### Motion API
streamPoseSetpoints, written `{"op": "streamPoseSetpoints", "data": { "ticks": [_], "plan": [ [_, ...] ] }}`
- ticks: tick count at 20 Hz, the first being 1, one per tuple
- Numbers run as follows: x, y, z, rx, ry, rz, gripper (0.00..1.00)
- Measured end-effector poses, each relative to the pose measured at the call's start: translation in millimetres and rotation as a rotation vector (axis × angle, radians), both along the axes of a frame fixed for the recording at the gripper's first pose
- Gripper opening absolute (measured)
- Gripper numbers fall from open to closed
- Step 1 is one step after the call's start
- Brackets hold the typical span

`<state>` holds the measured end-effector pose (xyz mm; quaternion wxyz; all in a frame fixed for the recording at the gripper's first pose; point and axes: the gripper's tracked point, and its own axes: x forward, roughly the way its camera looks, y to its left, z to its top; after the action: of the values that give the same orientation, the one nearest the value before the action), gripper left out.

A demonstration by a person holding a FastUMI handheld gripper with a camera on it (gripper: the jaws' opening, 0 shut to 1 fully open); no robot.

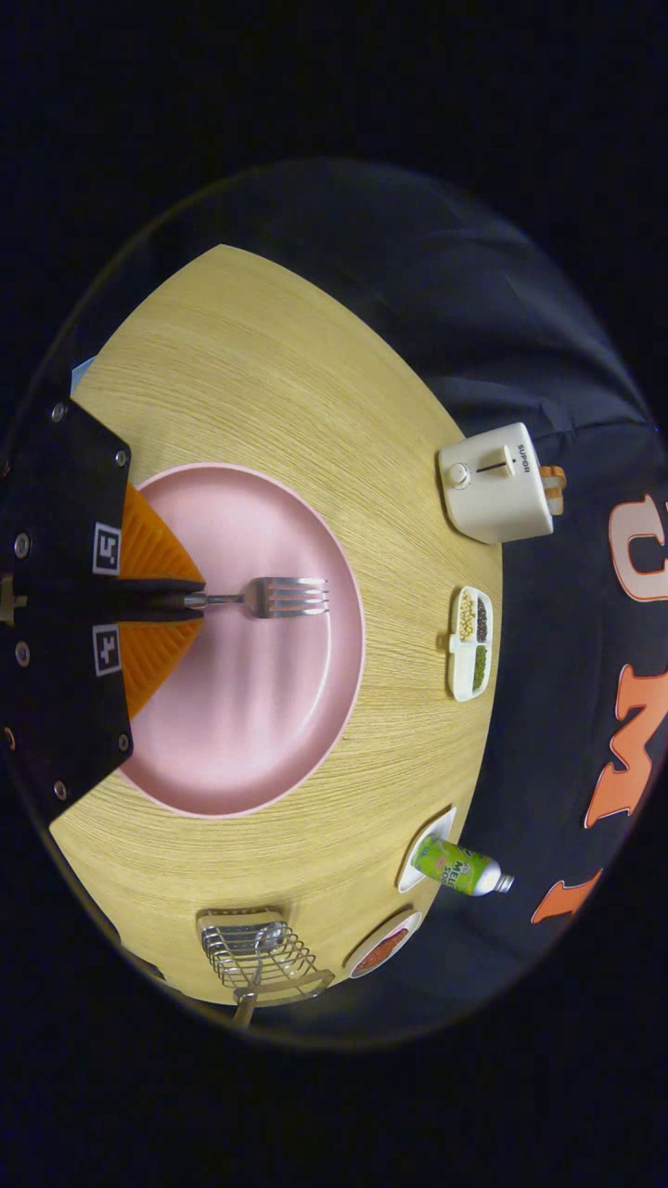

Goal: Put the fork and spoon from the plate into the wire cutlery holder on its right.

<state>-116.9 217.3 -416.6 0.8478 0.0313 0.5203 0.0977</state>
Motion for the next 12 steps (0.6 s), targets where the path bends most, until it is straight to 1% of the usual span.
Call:
{"op": "streamPoseSetpoints", "data": {
  "ticks": [5, 12],
  "plan": [
    [18, -34, 37, 0.008, -0.072, -0.074, 0.05],
    [34, -117, 98, -0.040, -0.196, -0.179, 0.05]
  ]
}}
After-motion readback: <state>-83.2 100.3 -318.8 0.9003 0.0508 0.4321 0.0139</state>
